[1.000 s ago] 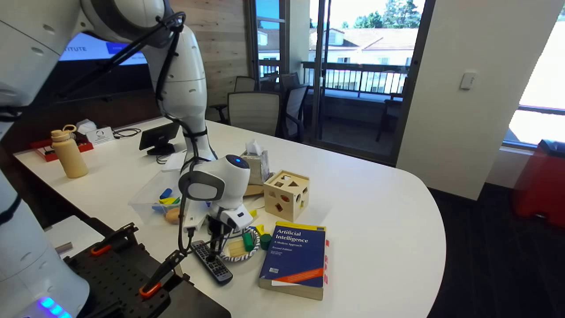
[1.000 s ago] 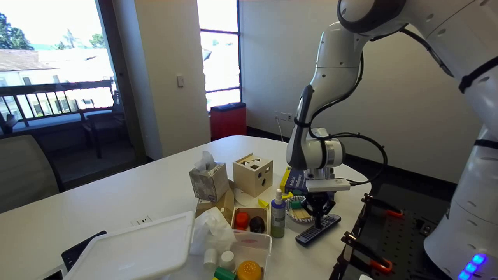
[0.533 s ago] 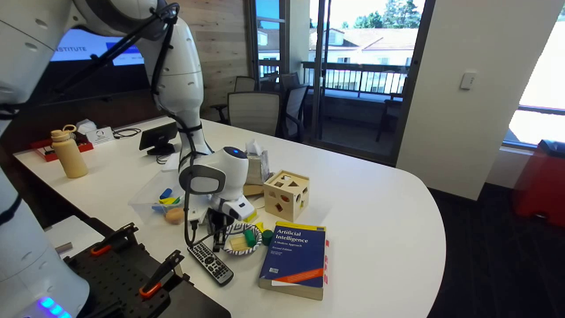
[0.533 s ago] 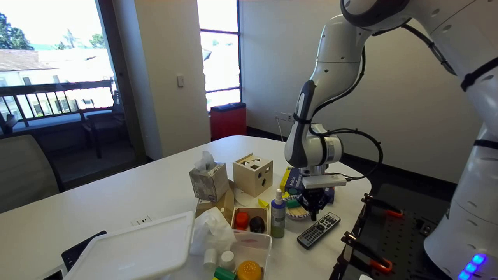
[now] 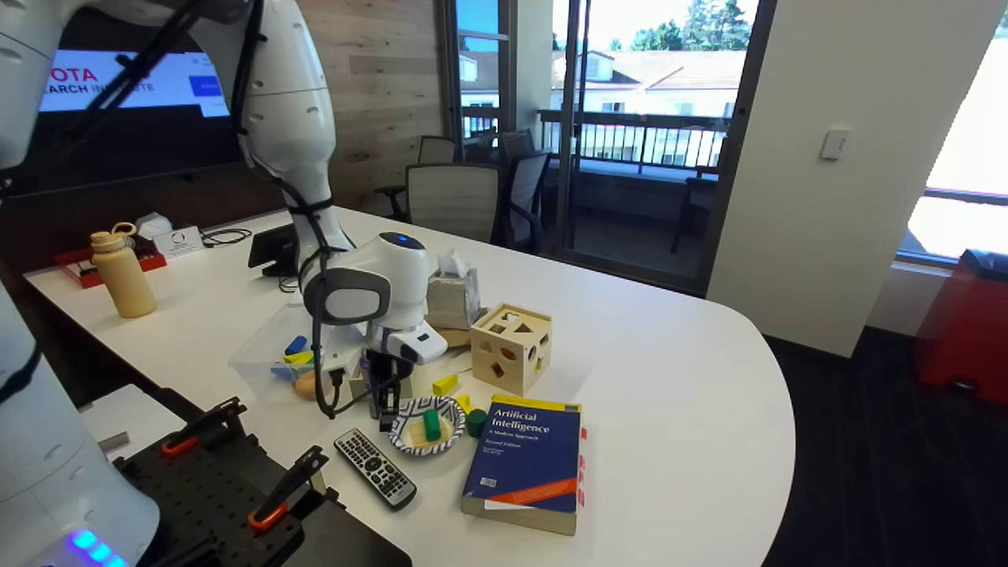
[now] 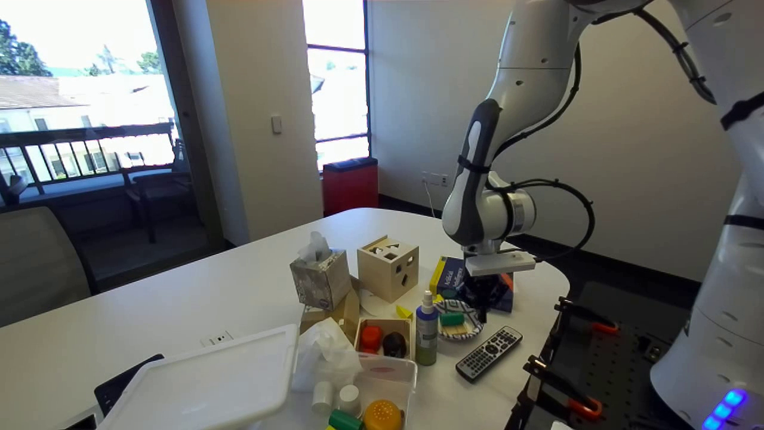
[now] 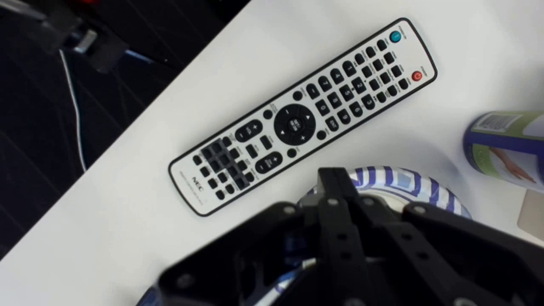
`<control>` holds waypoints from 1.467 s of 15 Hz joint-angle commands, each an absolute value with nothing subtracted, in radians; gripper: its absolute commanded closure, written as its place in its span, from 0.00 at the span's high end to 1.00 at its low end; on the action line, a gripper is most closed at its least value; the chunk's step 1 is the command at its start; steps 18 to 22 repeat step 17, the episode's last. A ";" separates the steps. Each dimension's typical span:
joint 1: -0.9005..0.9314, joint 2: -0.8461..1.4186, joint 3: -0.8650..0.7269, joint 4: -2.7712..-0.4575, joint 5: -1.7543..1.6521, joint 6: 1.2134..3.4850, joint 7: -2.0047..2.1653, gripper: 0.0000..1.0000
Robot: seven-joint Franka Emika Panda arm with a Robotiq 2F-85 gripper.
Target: Press a button on the grey remote control.
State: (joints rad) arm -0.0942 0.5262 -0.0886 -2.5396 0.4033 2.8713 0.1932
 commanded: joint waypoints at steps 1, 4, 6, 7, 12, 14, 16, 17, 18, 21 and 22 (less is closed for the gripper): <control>-0.028 0.371 -0.154 -2.663 0.336 2.908 0.273 0.27; 0.002 0.257 -0.190 -2.736 0.296 2.969 0.293 0.47; 0.006 0.172 -0.201 -2.777 0.270 3.003 0.288 0.62; 0.006 0.143 -0.205 -2.787 0.257 3.019 0.287 0.71; 0.040 0.018 -0.265 -2.811 0.159 3.026 0.313 1.00; 0.036 0.006 -0.274 -2.772 0.112 2.993 0.325 1.00; 0.030 -0.022 -0.277 -2.780 0.055 2.987 0.351 1.00; 0.027 -0.026 -0.280 -2.774 0.014 2.978 0.379 1.00; 0.027 -0.026 -0.280 -2.774 0.014 2.978 0.379 1.00; 0.027 -0.026 -0.280 -2.774 0.014 2.978 0.379 1.00; 0.027 -0.026 -0.280 -2.774 0.014 2.978 0.379 1.00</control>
